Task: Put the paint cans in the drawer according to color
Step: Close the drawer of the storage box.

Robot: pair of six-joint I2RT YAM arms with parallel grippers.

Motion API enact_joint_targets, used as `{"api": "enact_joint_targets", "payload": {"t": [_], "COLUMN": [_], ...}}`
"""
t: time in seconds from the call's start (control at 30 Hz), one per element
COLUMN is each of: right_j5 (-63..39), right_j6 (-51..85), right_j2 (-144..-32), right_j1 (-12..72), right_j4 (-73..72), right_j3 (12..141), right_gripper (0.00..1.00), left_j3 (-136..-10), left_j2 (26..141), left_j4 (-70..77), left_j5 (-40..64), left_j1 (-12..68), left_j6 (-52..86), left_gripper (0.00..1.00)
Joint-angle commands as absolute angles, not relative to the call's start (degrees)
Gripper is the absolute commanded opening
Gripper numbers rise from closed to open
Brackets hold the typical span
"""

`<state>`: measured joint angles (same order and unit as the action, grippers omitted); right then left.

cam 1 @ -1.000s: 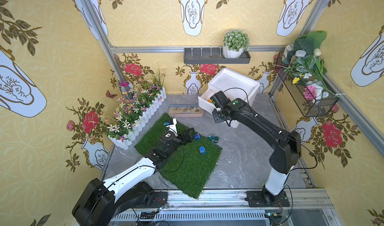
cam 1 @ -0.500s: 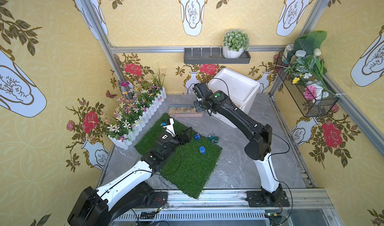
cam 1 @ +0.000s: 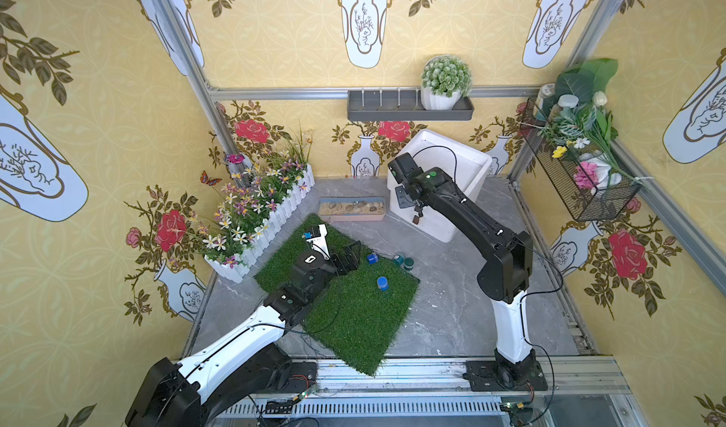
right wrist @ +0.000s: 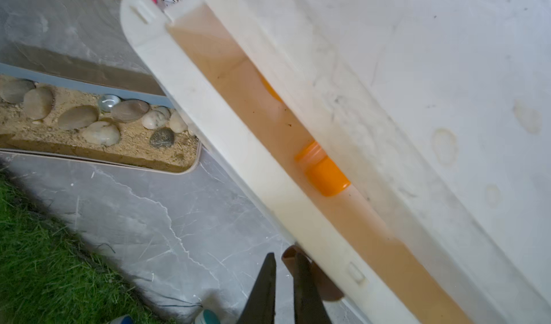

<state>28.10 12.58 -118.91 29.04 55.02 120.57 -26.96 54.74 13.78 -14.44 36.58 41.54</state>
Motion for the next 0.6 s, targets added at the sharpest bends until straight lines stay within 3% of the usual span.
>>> {"api": "enact_joint_targets", "payload": {"t": [0.0, 0.57], "right_j5": [30.95, 30.50], "right_j6": [12.22, 13.80], "right_j2": [-117.30, -114.46], "right_j1": [28.68, 25.09], "right_j4": [53.20, 53.02], "right_j3": [118.11, 112.55], "right_gripper": [0.16, 0.21], "left_j3": [-27.42, -26.81], "left_j2": [55.87, 55.90], "left_j4": [15.62, 17.12], "left_j5": [-12.90, -11.33], "left_j1": [36.50, 36.55], "left_j6": [41.30, 42.28], "left_gripper": [1.00, 1.00]}}
